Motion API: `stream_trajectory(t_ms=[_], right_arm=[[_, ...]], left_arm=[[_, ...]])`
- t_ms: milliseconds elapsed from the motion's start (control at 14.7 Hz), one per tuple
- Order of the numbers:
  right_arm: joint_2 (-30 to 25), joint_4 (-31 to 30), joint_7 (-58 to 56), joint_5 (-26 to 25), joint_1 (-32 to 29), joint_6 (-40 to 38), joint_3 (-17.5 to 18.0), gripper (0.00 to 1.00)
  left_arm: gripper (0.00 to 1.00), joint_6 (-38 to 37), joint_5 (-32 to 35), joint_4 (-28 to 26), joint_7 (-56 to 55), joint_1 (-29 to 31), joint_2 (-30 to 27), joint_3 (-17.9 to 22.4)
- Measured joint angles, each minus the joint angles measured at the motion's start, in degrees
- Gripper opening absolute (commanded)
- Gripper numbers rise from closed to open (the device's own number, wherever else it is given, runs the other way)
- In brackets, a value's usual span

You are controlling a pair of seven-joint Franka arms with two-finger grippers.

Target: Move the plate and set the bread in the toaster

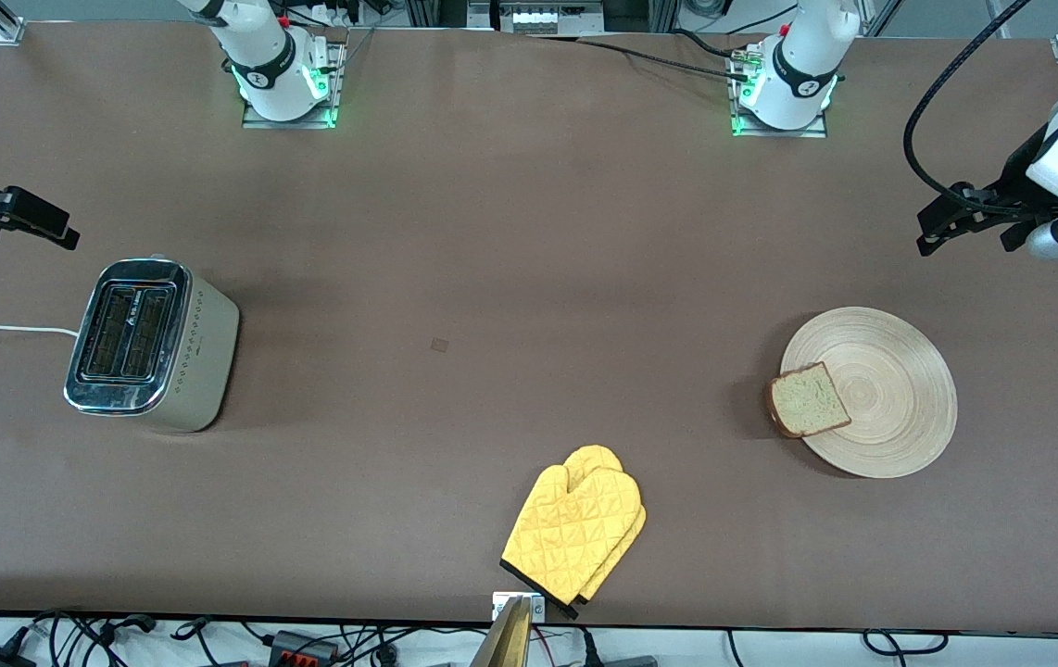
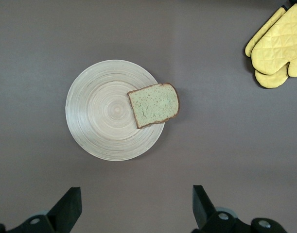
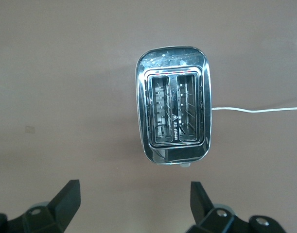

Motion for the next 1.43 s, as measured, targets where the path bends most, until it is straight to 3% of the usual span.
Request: stream_trajectory(t_ms=[614,1159,1432], right_arm=[[0.0,0.0,0.0,0.0,0.0,0.0,0.0,1.00],[0.0,0.2,0.0,0.0,0.0,-0.1,0.0,1.00],[0.0,0.2,0.0,0.0,0.0,-0.2,0.0,1.00]], left_arm=[[1.00,-0.4,0.0,0.0,-0.1,0.0,0.1,0.0],[1.00,-13.6,-0.2,0.8,-0.2,0.5,2.9,0.3],[1.00,-14.8,-0.3,1.9,0.5,4.2,6.8,0.6]])
